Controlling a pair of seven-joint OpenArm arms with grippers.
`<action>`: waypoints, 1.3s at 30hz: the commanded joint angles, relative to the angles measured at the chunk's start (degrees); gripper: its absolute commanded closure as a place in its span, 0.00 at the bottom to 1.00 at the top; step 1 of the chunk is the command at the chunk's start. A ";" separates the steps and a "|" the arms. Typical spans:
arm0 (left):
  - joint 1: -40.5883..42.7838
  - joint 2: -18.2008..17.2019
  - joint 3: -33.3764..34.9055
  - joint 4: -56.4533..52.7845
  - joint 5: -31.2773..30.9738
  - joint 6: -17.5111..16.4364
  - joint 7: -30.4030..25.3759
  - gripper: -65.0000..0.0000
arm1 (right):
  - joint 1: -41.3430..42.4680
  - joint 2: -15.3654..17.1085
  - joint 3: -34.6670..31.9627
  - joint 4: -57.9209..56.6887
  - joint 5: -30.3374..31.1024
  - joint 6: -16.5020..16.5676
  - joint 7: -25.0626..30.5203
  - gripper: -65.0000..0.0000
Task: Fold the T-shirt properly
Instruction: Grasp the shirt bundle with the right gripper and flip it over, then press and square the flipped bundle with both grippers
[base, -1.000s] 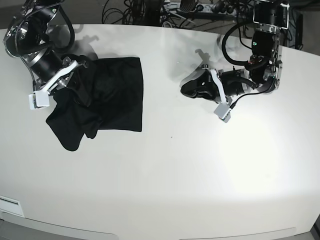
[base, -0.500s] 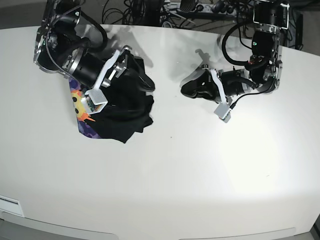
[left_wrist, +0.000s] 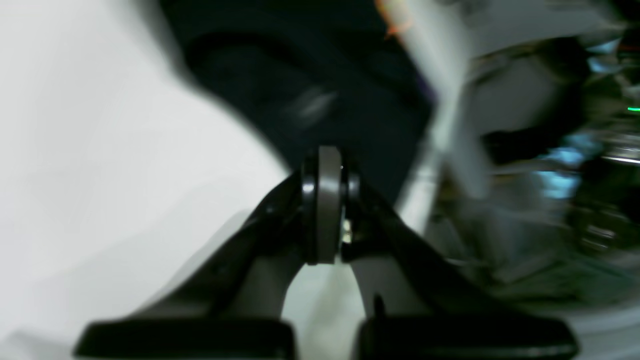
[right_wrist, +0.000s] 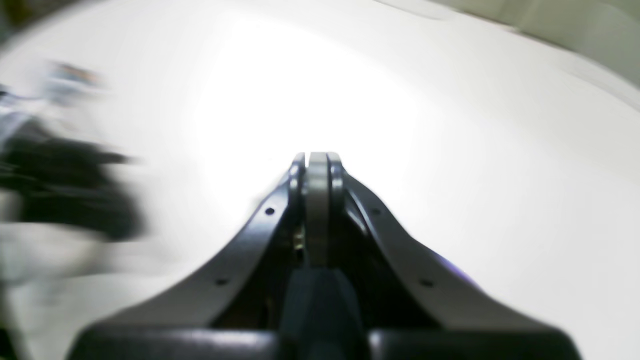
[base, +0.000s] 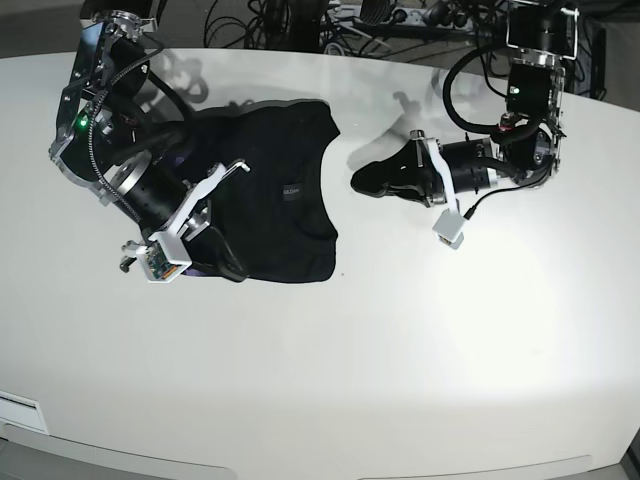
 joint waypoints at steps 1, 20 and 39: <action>-1.51 0.35 -0.20 1.31 -3.83 -0.65 0.87 1.00 | 1.01 1.27 0.22 -0.26 -0.42 -0.31 3.17 1.00; -9.40 10.34 28.48 2.05 28.20 -0.65 -3.19 1.00 | 20.87 14.95 -1.51 -43.69 2.82 5.78 5.55 1.00; -12.44 -3.56 29.46 -3.52 51.74 -0.65 -24.35 1.00 | -2.67 15.80 -0.28 -25.27 15.80 5.78 0.20 1.00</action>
